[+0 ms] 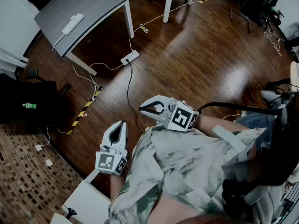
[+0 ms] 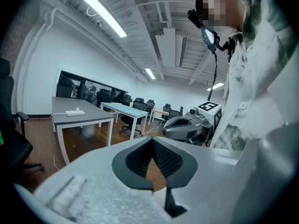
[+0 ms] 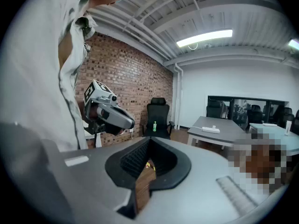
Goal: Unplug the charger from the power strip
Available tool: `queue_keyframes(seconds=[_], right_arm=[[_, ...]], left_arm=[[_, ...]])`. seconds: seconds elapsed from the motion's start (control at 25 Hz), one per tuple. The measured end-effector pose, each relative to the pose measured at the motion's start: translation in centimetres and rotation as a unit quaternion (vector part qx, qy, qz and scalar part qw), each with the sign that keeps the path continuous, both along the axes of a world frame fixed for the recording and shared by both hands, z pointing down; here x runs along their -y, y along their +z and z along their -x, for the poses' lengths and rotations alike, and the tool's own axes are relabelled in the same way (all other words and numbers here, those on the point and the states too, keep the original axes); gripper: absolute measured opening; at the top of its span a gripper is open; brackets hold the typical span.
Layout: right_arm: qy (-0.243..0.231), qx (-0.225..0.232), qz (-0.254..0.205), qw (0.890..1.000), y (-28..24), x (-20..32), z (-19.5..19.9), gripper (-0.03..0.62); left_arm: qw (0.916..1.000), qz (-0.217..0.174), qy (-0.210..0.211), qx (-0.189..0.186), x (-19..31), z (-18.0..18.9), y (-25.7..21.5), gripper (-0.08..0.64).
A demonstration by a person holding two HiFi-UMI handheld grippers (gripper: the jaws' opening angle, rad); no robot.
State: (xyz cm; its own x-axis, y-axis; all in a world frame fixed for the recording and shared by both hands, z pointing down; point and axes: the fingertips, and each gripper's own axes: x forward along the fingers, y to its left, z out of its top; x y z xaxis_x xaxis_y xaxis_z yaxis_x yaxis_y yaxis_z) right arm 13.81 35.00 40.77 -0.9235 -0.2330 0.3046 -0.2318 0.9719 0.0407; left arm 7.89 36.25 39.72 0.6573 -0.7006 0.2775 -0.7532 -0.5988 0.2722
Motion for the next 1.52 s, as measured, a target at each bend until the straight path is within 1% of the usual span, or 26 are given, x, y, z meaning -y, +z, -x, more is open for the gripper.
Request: queue_keyframes(seconds=[0.16, 0.36, 0.44, 0.52, 0.64, 0.72, 0.88, 1.0, 1.16, 1.28, 1.4, 1.52], right_arm=[[-0.003, 0.001, 0.003, 1.000, 0.7, 4.8, -1.3, 0.006], [-0.034, 0.004, -0.004, 0.999, 0.2, 11.5, -3.0, 0.006], [-0.041, 0.009, -0.009, 0.999, -0.7, 14.0, -4.5, 0.006], [-0.050, 0.017, -0.016, 0.999, -1.3, 16.3, -6.2, 0.006], [-0.052, 0.017, -0.019, 0.998, -1.1, 20.3, -8.0, 0.006], [-0.042, 0.017, -0.010, 0.999, -0.8, 22.4, -8.1, 0.006], [-0.033, 0.030, 0.007, 0.999, 0.4, 25.3, -7.2, 0.006], [-0.029, 0.031, 0.019, 0.999, 0.2, 26.4, -5.7, 0.006], [-0.032, 0.020, 0.008, 0.999, 0.6, 28.0, -3.5, 0.006], [-0.031, 0.005, 0.012, 0.999, 1.4, 30.1, -2.0, 0.006], [-0.027, -0.015, 0.016, 0.999, 2.2, 32.2, 0.9, 0.006], [-0.015, -0.030, 0.030, 0.999, 2.0, 34.1, 5.6, 0.006]], left_arm=[[1.0000, 0.007, -0.004, 0.001, 4.7, -1.4, 0.8, 0.000], [0.9995, 0.009, -0.029, 0.008, 11.1, -3.4, 0.2, 0.000], [0.9992, 0.003, -0.033, 0.024, 13.2, -4.3, -0.7, 0.002], [0.9978, -0.003, -0.045, 0.049, 15.1, -4.6, -1.4, 0.002], [0.9951, 0.000, -0.076, 0.063, 18.3, -3.9, -2.0, 0.002], [0.9940, 0.001, -0.083, 0.071, 20.0, -3.0, -2.4, 0.002], [0.9922, 0.012, -0.093, 0.082, 22.0, -1.9, -2.1, 0.002], [0.9921, 0.015, -0.093, 0.083, 23.4, -0.6, -1.8, 0.002], [0.9934, 0.008, -0.090, 0.071, 26.1, 1.6, -1.6, 0.002], [0.9946, -0.001, -0.081, 0.065, 28.8, 3.1, -0.9, 0.002], [0.9950, -0.004, -0.081, 0.058, 30.9, 6.5, -0.1, 0.002], [0.9958, -0.004, -0.081, 0.042, 32.8, 11.4, -0.2, 0.002]])
